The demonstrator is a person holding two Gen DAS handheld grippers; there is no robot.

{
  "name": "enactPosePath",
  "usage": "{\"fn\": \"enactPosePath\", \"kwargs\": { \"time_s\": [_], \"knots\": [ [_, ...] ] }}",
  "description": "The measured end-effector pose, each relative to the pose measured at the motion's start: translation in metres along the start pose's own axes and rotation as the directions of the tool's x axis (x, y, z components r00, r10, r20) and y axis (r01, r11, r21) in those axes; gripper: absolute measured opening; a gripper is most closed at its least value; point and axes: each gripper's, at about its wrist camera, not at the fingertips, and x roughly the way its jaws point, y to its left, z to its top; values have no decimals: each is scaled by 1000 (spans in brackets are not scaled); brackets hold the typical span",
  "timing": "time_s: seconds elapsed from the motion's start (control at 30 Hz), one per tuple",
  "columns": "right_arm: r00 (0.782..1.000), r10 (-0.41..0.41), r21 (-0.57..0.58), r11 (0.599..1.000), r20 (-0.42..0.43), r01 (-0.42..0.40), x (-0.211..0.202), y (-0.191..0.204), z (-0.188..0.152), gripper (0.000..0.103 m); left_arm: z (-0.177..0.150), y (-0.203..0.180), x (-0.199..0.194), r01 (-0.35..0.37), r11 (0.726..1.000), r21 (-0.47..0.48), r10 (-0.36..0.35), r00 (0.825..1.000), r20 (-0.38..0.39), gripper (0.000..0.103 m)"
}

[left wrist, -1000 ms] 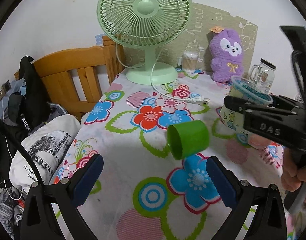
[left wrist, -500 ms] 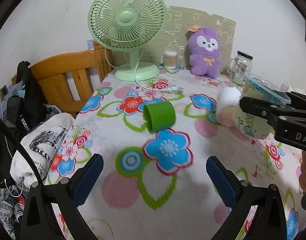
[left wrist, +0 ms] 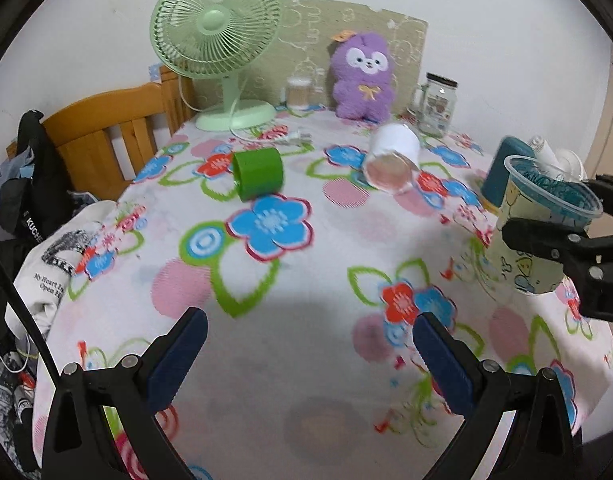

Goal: Flip cup upside down
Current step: 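Lift the cup with the right gripper toward the left gripper, then grasp the cup with the left gripper while the right gripper opens and releases it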

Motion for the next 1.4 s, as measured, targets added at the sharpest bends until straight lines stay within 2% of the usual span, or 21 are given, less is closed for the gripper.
{"fn": "enactPosePath", "kwargs": {
  "time_s": [0.2, 0.27, 0.37, 0.5, 0.7, 0.83, 1.07, 1.4],
  "knots": [
    [995, -71, -163, 985, -76, 58, -7, 15, -10, 68, -14, -10, -3, 19, 1000, 3, -19, 1000, -16, 103],
    [990, -78, -215, 975, -117, 51, -6, 21, -10, 68, -17, -12, -3, 26, 1000, 1, -26, 999, -22, 103],
    [972, -53, -255, 967, -229, -7, 2, 25, -14, 68, -21, -16, -3, 27, 1000, 7, -27, 999, -29, 103],
    [927, -52, -303, 951, -370, -67, 17, 28, -22, 68, -26, -18, -3, 21, 1000, 13, -21, 999, -31, 103],
    [885, -43, -317, 941, -464, -120, 40, 29, -25, 68, -32, -18, 1, 21, 1000, 9, -20, 999, -49, 103],
    [868, -22, -305, 940, -496, -151, 53, 27, -21, 68, -32, -16, 3, 19, 1000, -1, -19, 998, -55, 103],
    [867, -13, -308, 937, -499, -163, 63, 24, -13, 70, -32, -8, 7, 6, 1000, -27, -8, 997, -73, 103],
    [894, 28, -316, 930, -446, -187, 56, 30, -2, 71, -30, -6, 7, 2, 999, -37, -5, 997, -79, 103]
  ]
}}
